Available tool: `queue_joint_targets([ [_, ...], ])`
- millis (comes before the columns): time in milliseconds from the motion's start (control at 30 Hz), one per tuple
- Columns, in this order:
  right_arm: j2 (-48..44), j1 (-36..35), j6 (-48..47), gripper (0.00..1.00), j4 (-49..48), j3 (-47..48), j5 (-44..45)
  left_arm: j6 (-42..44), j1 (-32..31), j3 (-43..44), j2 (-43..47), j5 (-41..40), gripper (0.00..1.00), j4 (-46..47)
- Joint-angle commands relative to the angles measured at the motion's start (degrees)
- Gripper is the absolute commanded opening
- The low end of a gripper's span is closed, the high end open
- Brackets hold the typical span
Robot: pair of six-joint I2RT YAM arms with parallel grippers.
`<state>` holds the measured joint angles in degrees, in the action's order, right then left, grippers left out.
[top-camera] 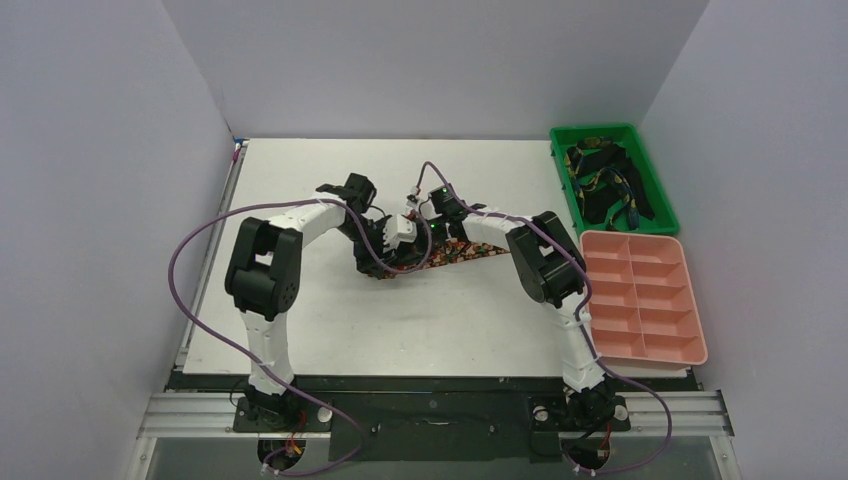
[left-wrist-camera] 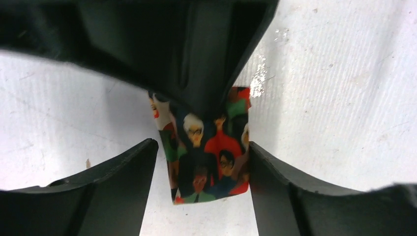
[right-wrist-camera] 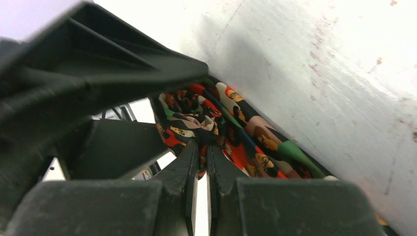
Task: Roll the ties
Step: Roll the tie at the center of the board.
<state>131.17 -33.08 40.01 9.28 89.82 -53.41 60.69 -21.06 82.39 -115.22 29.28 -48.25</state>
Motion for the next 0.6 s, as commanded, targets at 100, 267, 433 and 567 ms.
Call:
queue_joint_targets([
  [100, 0.39, 0.14, -4.52, 0.00, 3.57, 1.67, 3.67, -0.47, 4.33, 1.13, 4.01, 6.19, 0.91, 2.32],
  [267, 0.36, 0.11, -2.92, 0.00, 1.91, 2.03, 3.16, 0.59, 1.78, -3.75, 5.25, 4.72, 0.97, 4.54],
  [433, 0.18, 0.19, -2.72, 0.00, 1.75, 1.84, 3.21, -1.71, 0.36, -5.36, 4.30, 3.48, 0.97, 8.52],
  [567, -0.39, 0.23, -0.73, 0.00, -0.61, 1.17, 2.60, -2.87, -1.45, -6.11, 3.34, 0.50, 0.91, 11.44],
])
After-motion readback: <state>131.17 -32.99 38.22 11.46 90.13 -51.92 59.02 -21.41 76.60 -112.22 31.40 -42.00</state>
